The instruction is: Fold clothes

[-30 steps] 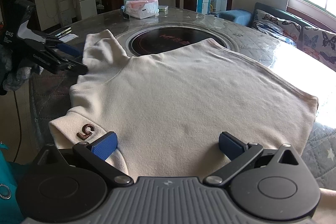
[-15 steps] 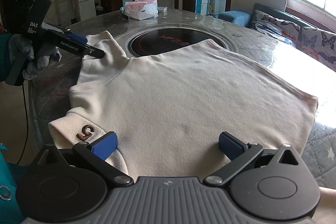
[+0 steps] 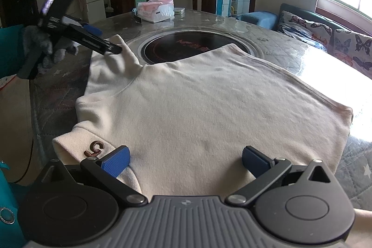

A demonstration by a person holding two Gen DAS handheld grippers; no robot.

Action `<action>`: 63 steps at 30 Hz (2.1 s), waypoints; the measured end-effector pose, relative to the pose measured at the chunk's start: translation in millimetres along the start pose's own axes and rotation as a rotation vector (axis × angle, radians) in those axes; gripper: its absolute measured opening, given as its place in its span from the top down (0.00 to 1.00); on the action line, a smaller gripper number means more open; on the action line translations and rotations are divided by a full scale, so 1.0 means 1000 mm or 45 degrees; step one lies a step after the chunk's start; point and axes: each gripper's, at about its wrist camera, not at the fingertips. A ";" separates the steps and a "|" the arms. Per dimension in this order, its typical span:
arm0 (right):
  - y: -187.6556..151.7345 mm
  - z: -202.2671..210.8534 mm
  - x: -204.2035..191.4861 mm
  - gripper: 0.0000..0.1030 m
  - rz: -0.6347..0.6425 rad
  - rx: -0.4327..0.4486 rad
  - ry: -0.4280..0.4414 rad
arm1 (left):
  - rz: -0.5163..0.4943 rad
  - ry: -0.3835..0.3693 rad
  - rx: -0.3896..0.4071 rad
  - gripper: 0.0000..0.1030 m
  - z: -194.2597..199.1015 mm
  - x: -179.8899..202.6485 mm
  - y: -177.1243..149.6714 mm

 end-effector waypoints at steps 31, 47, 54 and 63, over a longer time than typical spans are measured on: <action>0.000 -0.001 -0.002 0.00 -0.013 0.011 -0.018 | 0.211 0.223 0.076 0.00 0.002 -0.063 -0.010; 0.001 -0.002 -0.002 0.00 -0.017 0.010 -0.024 | 0.029 0.048 0.114 0.00 0.025 0.008 -0.015; 0.002 -0.001 -0.001 0.00 -0.023 0.003 -0.022 | -0.039 0.059 0.104 0.00 0.017 0.022 -0.017; 0.000 0.006 0.007 0.00 -0.083 -0.054 -0.049 | -0.056 -0.090 0.153 0.00 0.043 0.049 -0.007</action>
Point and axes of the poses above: each gripper's, at about its wrist camera, not at the fingertips, and z roughly against the way its jaws point, x to its right, y to its top, and after that the axes turned 15 degrees about z, right-handed
